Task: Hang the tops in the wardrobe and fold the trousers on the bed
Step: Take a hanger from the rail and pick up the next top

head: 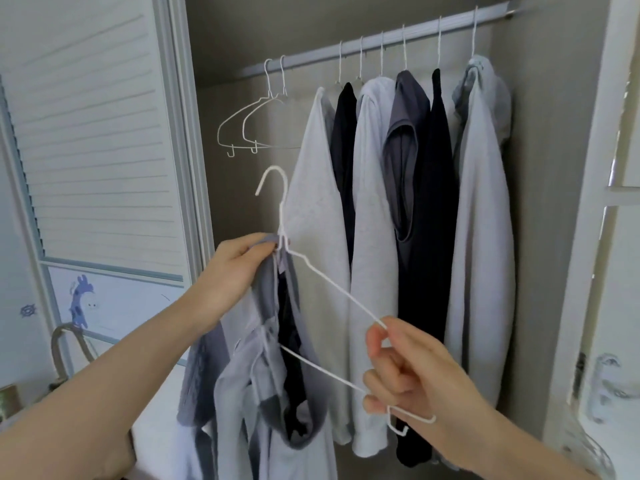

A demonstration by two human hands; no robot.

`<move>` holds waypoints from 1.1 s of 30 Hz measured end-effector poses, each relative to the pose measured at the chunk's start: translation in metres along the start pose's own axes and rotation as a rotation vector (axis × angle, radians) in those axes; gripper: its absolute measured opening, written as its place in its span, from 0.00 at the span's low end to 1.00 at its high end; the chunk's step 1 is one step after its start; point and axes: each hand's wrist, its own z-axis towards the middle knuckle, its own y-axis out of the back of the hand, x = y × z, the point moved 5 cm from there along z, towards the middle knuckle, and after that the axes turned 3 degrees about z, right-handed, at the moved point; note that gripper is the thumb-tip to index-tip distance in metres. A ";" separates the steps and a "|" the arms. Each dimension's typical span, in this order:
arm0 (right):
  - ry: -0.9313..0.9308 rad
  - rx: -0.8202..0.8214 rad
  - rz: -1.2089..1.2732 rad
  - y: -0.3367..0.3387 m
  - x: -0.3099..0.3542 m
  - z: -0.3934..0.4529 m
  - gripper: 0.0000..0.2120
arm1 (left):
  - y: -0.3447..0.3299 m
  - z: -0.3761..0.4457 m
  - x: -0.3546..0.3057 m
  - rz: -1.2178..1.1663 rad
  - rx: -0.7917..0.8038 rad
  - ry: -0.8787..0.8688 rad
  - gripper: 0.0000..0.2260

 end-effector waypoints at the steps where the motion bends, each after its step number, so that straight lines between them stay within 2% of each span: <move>1: 0.038 0.019 0.045 0.001 0.002 -0.003 0.16 | 0.002 -0.003 -0.012 0.175 0.045 -0.153 0.15; 3: 0.111 0.053 0.111 0.000 0.007 -0.009 0.16 | 0.012 -0.007 -0.026 0.681 0.027 -0.428 0.20; 4: 0.130 0.070 0.123 -0.001 0.009 -0.011 0.16 | 0.020 -0.006 -0.028 0.842 -0.016 -0.468 0.23; 5: 0.136 0.085 0.124 -0.002 0.010 -0.012 0.16 | 0.025 -0.005 -0.030 0.887 -0.030 -0.459 0.25; 7: 0.120 0.122 0.116 -0.003 0.011 -0.011 0.16 | 0.024 -0.003 -0.031 0.698 0.047 -0.409 0.27; 10: 0.058 0.189 0.069 -0.003 0.008 -0.005 0.15 | 0.009 -0.011 -0.034 0.438 0.135 -0.392 0.23; 13: -0.039 0.272 0.049 0.000 0.004 0.002 0.17 | 0.003 -0.017 -0.038 0.358 0.126 -0.393 0.24; 16: -0.167 0.419 0.147 -0.003 -0.001 0.010 0.27 | -0.003 -0.017 -0.044 0.234 0.023 -0.340 0.26; 18: -0.243 0.387 0.247 -0.007 -0.011 0.019 0.32 | -0.011 -0.016 -0.043 0.161 -0.014 -0.299 0.24; 20: -0.285 0.210 0.203 0.000 -0.025 0.029 0.25 | -0.016 -0.014 -0.037 0.065 -0.046 -0.236 0.24; 22: -0.269 0.017 -0.033 0.013 -0.034 0.037 0.13 | -0.014 -0.012 -0.028 -0.038 -0.060 -0.155 0.25; 23: -0.244 0.001 -0.230 0.014 -0.035 0.039 0.09 | -0.010 -0.011 -0.025 -0.069 -0.068 -0.123 0.25; 25: -0.077 0.124 -0.766 0.004 -0.032 0.038 0.12 | -0.001 -0.010 -0.020 -0.090 -0.100 -0.088 0.26; 27: 0.238 0.366 -1.216 -0.014 -0.036 0.029 0.14 | 0.006 -0.011 -0.018 -0.088 -0.124 -0.067 0.26; 28: 0.331 0.443 -1.377 -0.018 -0.040 0.025 0.15 | 0.008 -0.011 -0.017 -0.089 -0.132 -0.061 0.26; 33: 0.482 0.579 -1.905 -0.029 -0.067 0.014 0.10 | 0.019 -0.014 -0.016 -0.084 -0.164 -0.069 0.26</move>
